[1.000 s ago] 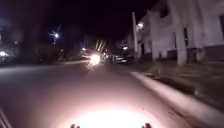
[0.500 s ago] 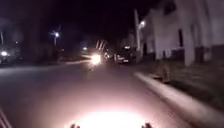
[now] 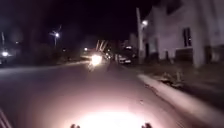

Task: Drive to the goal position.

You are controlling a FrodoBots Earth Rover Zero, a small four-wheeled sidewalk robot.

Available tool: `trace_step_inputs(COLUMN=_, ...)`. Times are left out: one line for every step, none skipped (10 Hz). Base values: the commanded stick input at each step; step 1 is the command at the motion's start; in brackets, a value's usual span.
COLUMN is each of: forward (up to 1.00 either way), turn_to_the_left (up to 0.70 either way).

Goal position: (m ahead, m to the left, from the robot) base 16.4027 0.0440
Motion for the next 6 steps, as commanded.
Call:
trace_step_inputs(forward=0.85, turn_to_the_left=0.0)
trace_step_inputs(forward=0.85, turn_to_the_left=0.0)
trace_step_inputs(forward=0.85, turn_to_the_left=0.0)
trace_step_inputs(forward=0.85, turn_to_the_left=0.0)
trace_step_inputs(forward=0.85, turn_to_the_left=0.0)
trace_step_inputs(forward=0.85, turn_to_the_left=0.0)
